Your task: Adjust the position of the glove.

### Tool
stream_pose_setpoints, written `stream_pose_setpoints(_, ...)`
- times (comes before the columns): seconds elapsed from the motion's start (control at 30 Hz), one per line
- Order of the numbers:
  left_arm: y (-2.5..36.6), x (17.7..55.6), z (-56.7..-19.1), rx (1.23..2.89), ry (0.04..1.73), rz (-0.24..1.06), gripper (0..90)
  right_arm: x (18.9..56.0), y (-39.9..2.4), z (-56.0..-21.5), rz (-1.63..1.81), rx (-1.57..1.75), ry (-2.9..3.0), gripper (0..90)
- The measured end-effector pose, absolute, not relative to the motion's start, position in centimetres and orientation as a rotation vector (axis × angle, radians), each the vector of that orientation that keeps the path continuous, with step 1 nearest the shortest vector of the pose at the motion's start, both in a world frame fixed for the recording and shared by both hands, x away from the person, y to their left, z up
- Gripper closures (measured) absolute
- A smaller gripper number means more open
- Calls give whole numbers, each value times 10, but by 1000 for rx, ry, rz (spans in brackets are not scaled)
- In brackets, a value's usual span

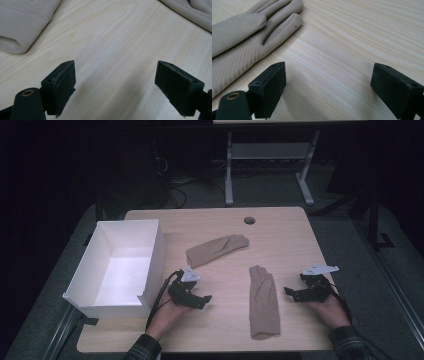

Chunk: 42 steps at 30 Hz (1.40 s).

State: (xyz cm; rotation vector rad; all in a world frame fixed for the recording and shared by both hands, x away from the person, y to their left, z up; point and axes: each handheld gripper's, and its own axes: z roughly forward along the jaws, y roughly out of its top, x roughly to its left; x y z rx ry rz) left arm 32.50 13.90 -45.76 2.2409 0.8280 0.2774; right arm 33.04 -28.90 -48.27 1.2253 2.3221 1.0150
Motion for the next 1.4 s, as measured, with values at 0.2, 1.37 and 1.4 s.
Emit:
stream_pose_setpoints(0.2,135,337,-455,2215,827,277,342,330,-289,-483,1012,1224,2324,122)
stream_pose_setpoints(1.37,121,447,-466,2205,939,331,899,331,-289,-483,1012,1223,2323,123)
stream_pose_setpoints(1.4,121,447,-465,2207,936,330,899,331,-289,-483,1012,1224,2324,123)
